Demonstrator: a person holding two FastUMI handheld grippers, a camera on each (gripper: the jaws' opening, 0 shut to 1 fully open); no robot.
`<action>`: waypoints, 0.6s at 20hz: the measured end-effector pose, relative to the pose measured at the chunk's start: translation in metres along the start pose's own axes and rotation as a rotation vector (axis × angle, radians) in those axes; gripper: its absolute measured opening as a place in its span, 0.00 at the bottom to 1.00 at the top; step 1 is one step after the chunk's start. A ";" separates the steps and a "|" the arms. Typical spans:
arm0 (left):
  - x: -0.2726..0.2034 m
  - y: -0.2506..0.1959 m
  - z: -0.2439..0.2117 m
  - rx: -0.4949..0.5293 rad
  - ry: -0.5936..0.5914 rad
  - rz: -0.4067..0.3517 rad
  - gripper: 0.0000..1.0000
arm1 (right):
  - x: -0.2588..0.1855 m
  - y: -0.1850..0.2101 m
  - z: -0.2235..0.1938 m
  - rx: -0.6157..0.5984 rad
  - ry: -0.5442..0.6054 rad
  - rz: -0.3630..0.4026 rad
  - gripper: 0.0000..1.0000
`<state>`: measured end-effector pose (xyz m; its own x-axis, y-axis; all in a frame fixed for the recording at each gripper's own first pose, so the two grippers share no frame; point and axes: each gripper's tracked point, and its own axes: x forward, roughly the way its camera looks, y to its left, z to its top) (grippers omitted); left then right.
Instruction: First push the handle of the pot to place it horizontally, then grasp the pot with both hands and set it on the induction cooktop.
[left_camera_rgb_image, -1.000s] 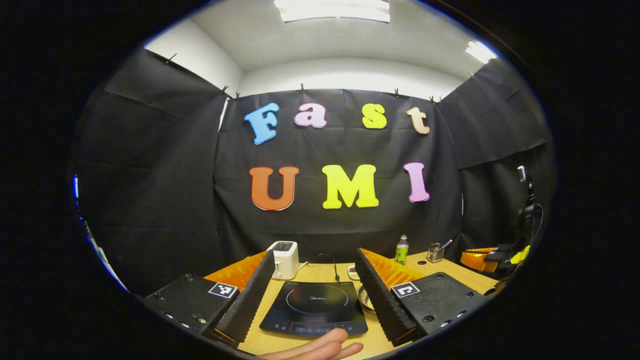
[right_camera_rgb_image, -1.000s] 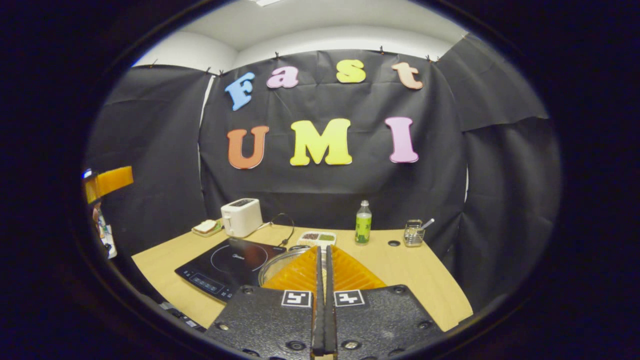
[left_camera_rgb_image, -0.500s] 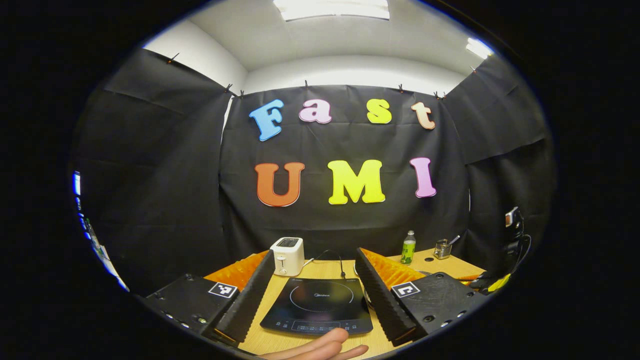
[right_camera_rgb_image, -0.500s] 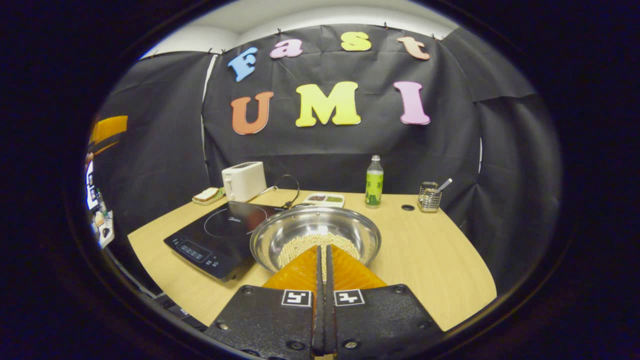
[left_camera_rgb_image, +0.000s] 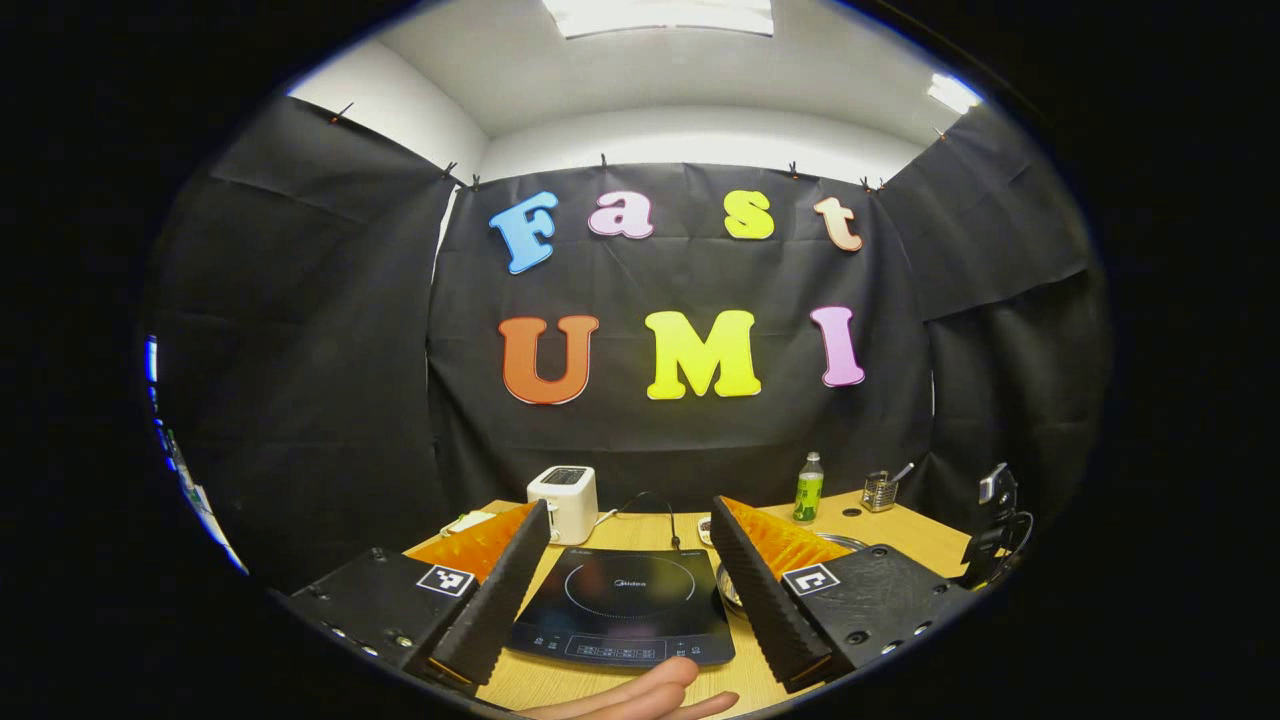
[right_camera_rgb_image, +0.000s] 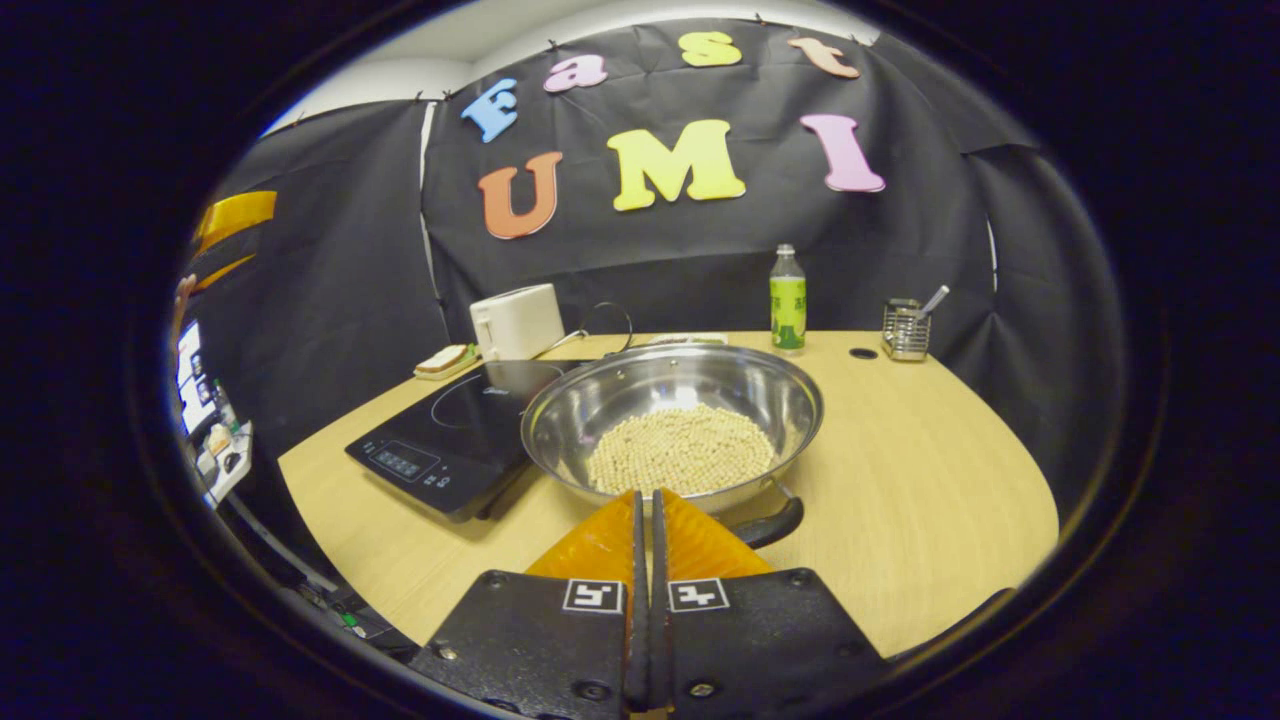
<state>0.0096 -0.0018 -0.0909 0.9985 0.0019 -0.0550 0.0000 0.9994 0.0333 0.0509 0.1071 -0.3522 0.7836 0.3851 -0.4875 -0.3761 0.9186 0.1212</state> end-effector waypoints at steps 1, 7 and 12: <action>0.003 -0.001 -0.001 -0.001 0.003 0.001 0.96 | 0.001 0.000 -0.001 0.004 0.003 0.014 0.01; 0.017 -0.008 0.002 -0.018 0.013 -0.014 0.96 | 0.002 -0.003 -0.008 -0.054 0.027 0.011 0.04; 0.037 -0.013 0.011 -0.039 0.041 -0.037 0.96 | 0.002 -0.012 -0.012 -0.049 0.062 0.033 0.04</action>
<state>0.0469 -0.0147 -0.0819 0.9948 -0.0344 -0.0962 0.0337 0.9994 -0.0088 0.0505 0.0959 -0.3649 0.7388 0.4074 -0.5368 -0.4261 0.8995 0.0962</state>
